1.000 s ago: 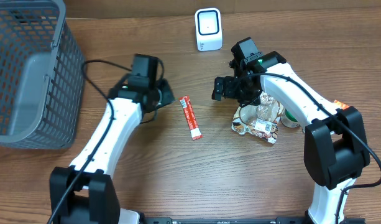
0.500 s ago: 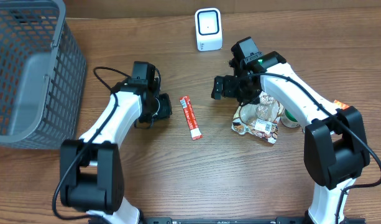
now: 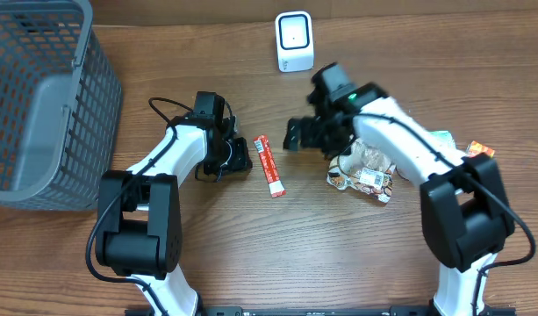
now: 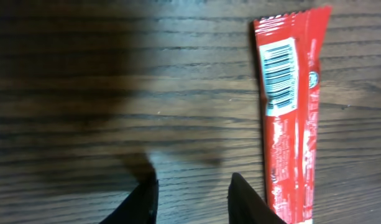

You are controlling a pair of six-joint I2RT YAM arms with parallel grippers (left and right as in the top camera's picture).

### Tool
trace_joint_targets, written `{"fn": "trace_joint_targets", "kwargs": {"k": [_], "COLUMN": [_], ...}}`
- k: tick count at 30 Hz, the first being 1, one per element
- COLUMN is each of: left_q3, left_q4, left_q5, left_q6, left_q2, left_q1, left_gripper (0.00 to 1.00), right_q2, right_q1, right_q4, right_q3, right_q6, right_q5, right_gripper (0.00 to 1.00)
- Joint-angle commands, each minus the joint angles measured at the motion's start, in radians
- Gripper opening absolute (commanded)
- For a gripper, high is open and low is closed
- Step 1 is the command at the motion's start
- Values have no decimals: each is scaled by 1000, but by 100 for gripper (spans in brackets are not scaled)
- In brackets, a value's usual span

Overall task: Scan the item barcode
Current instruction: 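Move the right gripper to the red wrapper and grasp its end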

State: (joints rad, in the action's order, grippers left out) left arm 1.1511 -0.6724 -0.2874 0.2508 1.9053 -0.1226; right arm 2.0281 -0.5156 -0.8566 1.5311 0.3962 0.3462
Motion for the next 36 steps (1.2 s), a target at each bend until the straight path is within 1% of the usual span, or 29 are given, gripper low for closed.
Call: {"fn": "trace_joint_targets", "kwargs": {"k": [1, 3, 4, 5, 7, 8, 10, 12, 16, 21, 27, 32, 36], "left_q3": [-13, -13, -13, -13, -13, -13, -13, -13, -13, -13, -13, -13, -13], "left_q4": [8, 6, 3, -4, -16, -21, -31, -38, -47, -49, -48, -47, -45], "left_q5": [2, 14, 25, 45, 97, 112, 122, 122, 124, 167, 195, 195, 195], "left_q6": [-19, -18, -12, 0, 26, 31, 38, 38, 37, 37, 37, 37, 37], "left_q2": [70, 80, 83, 83, 83, 83, 83, 83, 83, 83, 83, 83, 83], "left_q1": [0, 3, 6, 11, 27, 40, 69, 103, 151, 168, 168, 168, 168], "left_gripper": [30, 29, 29, 28, 27, 27, 27, 28, 29, 29, 31, 31, 31], "right_q2": [-21, -21, -21, -21, -21, -21, -21, -21, -20, -19, -19, -19, -19], "right_q1": [-71, -107, -124, -140, -172, -189, -219, -245, -282, -303, -303, -303, -303], "right_q4": [61, 123, 158, 187, 250, 277, 310, 334, 355, 355, 327, 333, 332], "right_q3": [-59, -89, -105, -117, -142, -153, -170, -185, -197, -197, -204, -231, -260], "right_q6": [5, 4, 5, 5, 5, 5, 5, 5, 5, 5, 5, 6, 50], "right_q5": [9, -21, -43, -60, -105, -140, -221, -308, -417, -443, -443, -438, -435], "right_gripper": [100, 100, 96, 86, 73, 64, 53, 44, 38, 31, 28, 29, 28]}}
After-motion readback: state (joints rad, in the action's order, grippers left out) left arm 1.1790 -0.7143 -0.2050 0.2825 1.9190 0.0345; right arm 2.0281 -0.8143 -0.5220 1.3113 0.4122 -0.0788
